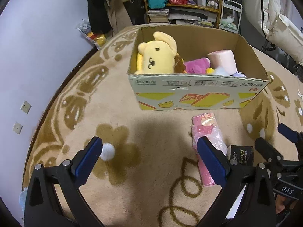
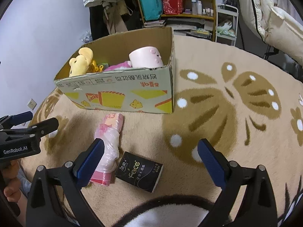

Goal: Organize soft objects
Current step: 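Move the left gripper to the pink bagged bottle while the right approaches the black Face packet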

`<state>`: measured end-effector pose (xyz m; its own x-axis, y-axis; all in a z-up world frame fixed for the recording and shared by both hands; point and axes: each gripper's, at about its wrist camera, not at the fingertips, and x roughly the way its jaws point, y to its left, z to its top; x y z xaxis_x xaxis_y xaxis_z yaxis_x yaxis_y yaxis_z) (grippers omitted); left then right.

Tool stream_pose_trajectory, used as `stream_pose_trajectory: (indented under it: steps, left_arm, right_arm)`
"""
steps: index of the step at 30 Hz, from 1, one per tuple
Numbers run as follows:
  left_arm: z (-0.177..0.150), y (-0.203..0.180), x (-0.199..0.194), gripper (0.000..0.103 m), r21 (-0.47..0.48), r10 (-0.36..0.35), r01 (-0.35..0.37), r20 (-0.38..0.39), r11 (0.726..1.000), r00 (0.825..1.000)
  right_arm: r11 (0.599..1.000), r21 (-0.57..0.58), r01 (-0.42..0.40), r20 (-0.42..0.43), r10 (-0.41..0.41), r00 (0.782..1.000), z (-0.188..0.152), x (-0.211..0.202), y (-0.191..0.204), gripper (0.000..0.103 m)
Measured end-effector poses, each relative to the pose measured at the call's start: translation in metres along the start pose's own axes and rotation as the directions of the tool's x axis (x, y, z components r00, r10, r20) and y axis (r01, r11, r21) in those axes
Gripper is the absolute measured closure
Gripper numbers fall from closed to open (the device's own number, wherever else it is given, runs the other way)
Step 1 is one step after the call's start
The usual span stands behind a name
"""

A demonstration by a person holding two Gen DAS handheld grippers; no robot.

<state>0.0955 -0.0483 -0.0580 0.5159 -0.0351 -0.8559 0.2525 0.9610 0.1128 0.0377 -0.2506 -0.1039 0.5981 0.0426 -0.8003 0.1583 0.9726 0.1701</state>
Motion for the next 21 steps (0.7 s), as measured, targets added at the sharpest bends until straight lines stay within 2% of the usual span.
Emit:
stream_pose_trajectory:
  steps: [21]
  left_arm:
    - [0.015,-0.038,0.051,0.004,0.062,-0.115,0.121,-0.096,0.991,0.989]
  right_arm:
    - [1.000,-0.016,-0.011,-0.146,0.009,0.989,-0.012,0.042,0.008,0.000]
